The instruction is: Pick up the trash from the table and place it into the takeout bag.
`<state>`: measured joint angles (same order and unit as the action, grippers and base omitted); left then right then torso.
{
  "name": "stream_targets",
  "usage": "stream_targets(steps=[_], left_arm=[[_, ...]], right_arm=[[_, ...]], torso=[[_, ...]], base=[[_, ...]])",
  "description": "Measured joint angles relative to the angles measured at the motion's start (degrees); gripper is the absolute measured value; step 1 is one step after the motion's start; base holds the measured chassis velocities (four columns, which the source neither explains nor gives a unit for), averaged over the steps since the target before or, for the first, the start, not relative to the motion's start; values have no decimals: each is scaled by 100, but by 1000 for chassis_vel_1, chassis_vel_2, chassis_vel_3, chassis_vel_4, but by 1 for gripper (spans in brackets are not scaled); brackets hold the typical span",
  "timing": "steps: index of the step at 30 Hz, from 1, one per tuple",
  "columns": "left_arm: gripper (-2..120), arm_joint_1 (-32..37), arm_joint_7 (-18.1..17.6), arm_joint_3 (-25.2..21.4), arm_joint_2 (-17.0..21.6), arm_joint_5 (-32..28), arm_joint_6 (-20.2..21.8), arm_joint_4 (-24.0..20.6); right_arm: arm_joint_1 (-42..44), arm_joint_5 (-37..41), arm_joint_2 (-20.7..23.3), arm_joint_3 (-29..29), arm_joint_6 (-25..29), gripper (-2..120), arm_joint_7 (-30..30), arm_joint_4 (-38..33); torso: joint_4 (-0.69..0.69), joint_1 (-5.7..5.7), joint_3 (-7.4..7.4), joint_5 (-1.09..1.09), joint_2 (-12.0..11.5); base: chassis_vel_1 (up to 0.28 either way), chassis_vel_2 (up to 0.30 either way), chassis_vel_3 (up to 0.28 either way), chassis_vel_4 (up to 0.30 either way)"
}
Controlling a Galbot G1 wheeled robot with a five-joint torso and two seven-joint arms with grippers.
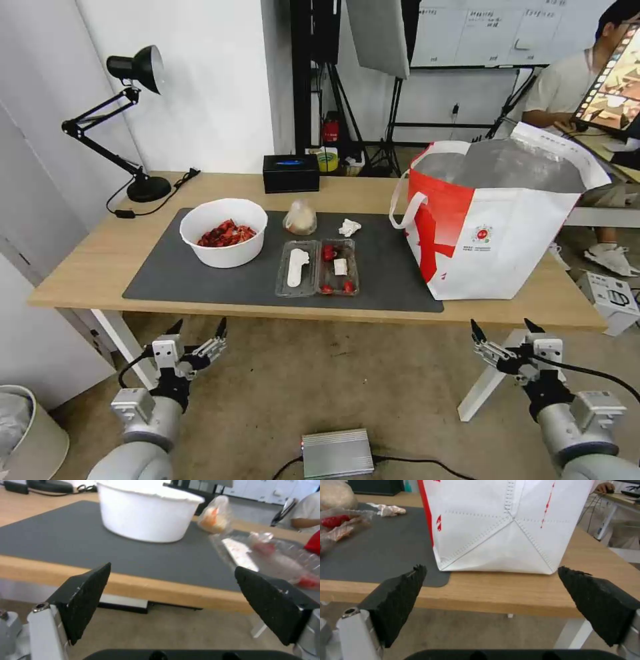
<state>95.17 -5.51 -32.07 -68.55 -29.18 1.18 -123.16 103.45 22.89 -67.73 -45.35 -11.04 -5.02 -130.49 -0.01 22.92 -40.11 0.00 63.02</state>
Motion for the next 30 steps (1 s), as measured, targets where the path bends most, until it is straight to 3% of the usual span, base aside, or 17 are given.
stream_targets(steps=[10, 16, 23, 28, 30], left_arm=[[100, -4, 135, 37, 111, -523, 154, -426], [100, -216, 294, 181, 285, -1125, 611, -517], [100, -532, 239, 253, 451, -2017, 1150, -495], [100, -833, -82, 286, 586, -2825, 1610, -583], [100, -962, -442, 270, 638, -3328, 1904, -689]], right_arm=[[24, -34, -6, 5, 43, 100, 7, -21], [15, -20, -34, 62, 76, 100, 8, -21], [-21, 61, 49, 30, 98, 100, 8, -12], [-23, 69, 54, 18, 116, 100, 7, 12], [-14, 67, 45, 31, 132, 100, 6, 22]], torso=[[1, 0, 0, 0, 0], [1, 0, 1, 0, 0], [1, 0, 1, -1, 0], [1, 0, 1, 0, 0], [0, 0, 0, -1, 0]], base=[[0, 0, 0, 0], [0, 0, 0, 0], [0, 0, 0, 0], [0, 0, 0, 0], [0, 0, 0, 0]])
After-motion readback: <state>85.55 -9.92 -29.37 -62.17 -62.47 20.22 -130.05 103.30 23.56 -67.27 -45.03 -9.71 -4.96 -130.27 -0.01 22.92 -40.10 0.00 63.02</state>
